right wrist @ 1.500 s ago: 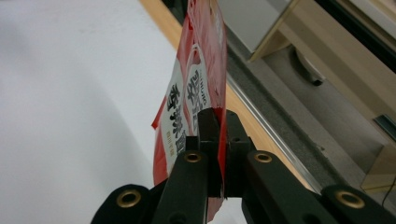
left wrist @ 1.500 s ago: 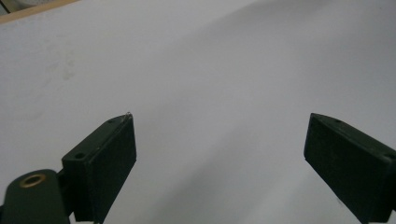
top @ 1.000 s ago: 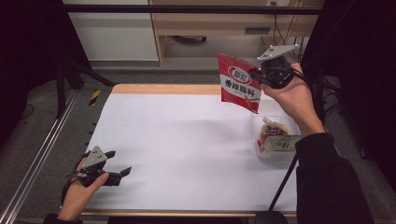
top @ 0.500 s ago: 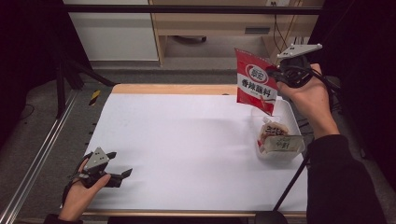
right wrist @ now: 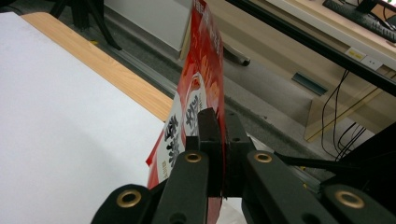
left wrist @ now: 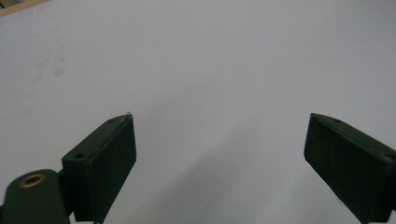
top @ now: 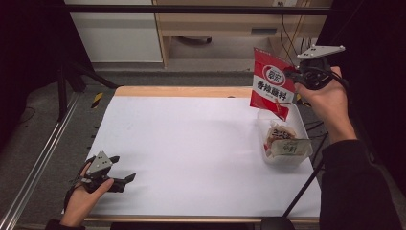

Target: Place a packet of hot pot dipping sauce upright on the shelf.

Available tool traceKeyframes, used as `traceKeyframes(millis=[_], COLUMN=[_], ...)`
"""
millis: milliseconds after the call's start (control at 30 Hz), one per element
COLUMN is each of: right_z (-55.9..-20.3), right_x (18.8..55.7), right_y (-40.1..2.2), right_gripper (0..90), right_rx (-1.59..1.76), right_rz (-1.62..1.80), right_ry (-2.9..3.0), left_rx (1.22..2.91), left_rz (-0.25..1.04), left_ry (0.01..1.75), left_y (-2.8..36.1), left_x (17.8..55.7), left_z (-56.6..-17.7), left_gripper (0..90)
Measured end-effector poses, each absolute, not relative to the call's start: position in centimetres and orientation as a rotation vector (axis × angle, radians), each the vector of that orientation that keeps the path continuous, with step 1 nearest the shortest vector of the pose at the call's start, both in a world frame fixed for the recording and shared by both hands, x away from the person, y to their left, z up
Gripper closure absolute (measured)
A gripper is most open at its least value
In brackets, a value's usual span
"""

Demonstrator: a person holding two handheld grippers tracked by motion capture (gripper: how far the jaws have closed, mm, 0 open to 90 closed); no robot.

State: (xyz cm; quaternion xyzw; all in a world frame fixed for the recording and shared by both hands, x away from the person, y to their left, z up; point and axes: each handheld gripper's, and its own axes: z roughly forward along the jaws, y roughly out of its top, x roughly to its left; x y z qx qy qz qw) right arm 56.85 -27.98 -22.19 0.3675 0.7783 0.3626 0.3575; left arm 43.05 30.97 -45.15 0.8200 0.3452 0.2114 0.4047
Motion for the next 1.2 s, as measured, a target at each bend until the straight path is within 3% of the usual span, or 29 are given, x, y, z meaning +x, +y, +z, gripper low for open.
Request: traceKeyframes(millis=[667,1200], right_z=[-24.8,-29.5], right_x=[56.9,58.2], right_y=[-30.7,-31.1], right_gripper=[89.8,89.9], right_rx=[1.001,1.044], right_rz=[0.913,0.921], right_ry=[2.030,2.063], left_rx=[2.078,2.084], left_rz=[0.540,0.555], left_ry=[0.864,0.867], left_y=[30.9,30.9], left_x=[43.0,43.0], left_z=[-45.1,-45.1], left_gripper=[9.0,9.0])
